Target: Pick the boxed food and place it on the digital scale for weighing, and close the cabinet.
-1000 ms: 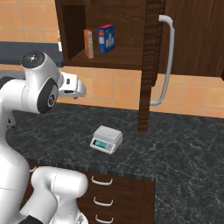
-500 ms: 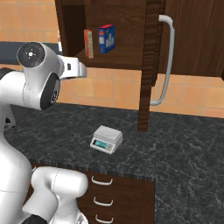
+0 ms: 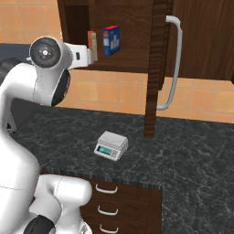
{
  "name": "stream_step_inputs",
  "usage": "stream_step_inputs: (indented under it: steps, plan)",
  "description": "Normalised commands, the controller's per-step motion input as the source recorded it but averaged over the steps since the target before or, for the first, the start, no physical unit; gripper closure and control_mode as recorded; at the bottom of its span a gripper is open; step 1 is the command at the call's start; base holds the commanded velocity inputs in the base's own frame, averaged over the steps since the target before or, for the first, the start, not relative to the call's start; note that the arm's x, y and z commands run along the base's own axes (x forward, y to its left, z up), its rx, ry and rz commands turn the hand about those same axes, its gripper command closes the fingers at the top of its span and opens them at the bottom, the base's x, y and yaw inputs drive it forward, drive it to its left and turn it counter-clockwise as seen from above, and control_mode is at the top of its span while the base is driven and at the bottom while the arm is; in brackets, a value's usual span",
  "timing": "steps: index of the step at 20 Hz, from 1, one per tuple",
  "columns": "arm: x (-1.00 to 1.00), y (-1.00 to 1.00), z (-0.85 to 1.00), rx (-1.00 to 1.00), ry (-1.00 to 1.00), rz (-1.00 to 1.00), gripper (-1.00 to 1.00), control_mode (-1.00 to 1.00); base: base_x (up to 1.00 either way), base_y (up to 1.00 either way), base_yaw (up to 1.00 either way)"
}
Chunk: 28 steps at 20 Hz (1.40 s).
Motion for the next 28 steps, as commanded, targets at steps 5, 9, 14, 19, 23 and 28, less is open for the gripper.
stream_step_inputs:
  steps: [5, 9, 14, 19, 23, 28]
  plan:
    - [0.27, -0.15, 0.15, 0.26, -0.14, 0.19, -1.0, -1.0, 0.0, 0.0, 0.0]
    - [0.67, 0.0, 0.0, 0.07, -0.12, 0.14, -1.0, -1.0, 0.0, 0.0, 0.0]
    - [0.38, 0.01, 0.0, -0.05, -0.26, 0.09, -1.0, -1.0, 0.0, 0.0, 0.0]
    - [0.44, 0.01, 0.05, -0.03, -0.01, 0.0, -1.0, -1.0, 0.0, 0.0, 0.0]
    - [0.39, 0.0, 0.06, 0.0, 0.0, 0.0, -1.0, -1.0, 0.0, 0.0, 0.0]
    - [0.35, 0.0, 0.07, 0.0, 0.0, 0.0, -1.0, -1.0, 0.0, 0.0, 0.0]
